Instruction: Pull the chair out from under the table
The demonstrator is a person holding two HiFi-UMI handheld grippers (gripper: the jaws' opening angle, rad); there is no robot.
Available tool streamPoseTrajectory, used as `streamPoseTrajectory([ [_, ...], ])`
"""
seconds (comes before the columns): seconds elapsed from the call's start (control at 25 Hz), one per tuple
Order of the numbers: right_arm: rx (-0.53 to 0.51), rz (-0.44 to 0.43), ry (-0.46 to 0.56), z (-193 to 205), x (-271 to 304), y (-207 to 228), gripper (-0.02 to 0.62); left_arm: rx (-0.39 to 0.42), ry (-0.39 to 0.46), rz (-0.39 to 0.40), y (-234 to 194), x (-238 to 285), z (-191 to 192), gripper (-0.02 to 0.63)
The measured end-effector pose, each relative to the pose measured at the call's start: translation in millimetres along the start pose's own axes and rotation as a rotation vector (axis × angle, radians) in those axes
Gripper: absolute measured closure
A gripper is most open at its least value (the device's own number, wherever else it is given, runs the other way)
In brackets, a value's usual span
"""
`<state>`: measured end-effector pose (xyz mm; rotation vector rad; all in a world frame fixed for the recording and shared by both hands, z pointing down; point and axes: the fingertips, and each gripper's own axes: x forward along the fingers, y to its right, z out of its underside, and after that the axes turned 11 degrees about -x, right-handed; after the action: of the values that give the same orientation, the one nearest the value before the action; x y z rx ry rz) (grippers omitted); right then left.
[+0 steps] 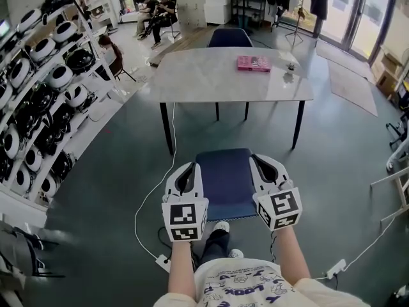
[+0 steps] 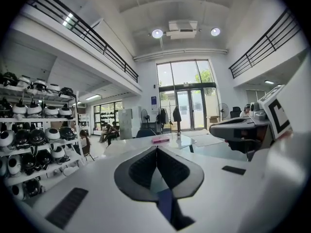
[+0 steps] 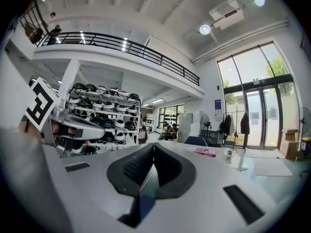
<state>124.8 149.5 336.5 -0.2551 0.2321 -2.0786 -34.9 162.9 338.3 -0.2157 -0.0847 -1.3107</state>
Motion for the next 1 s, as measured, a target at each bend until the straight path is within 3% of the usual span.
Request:
streamPoseTrajectory([
  [0.28, 0.048, 0.044, 0.052, -19, 0, 7, 0.591, 0.005, 0.067, -0.029, 3, -6, -19, 0.586],
  [1.0, 0.063, 0.053, 0.06, -20, 0, 13, 0.591, -0.029, 0.065, -0.031, 7, -2, -21, 0.586],
])
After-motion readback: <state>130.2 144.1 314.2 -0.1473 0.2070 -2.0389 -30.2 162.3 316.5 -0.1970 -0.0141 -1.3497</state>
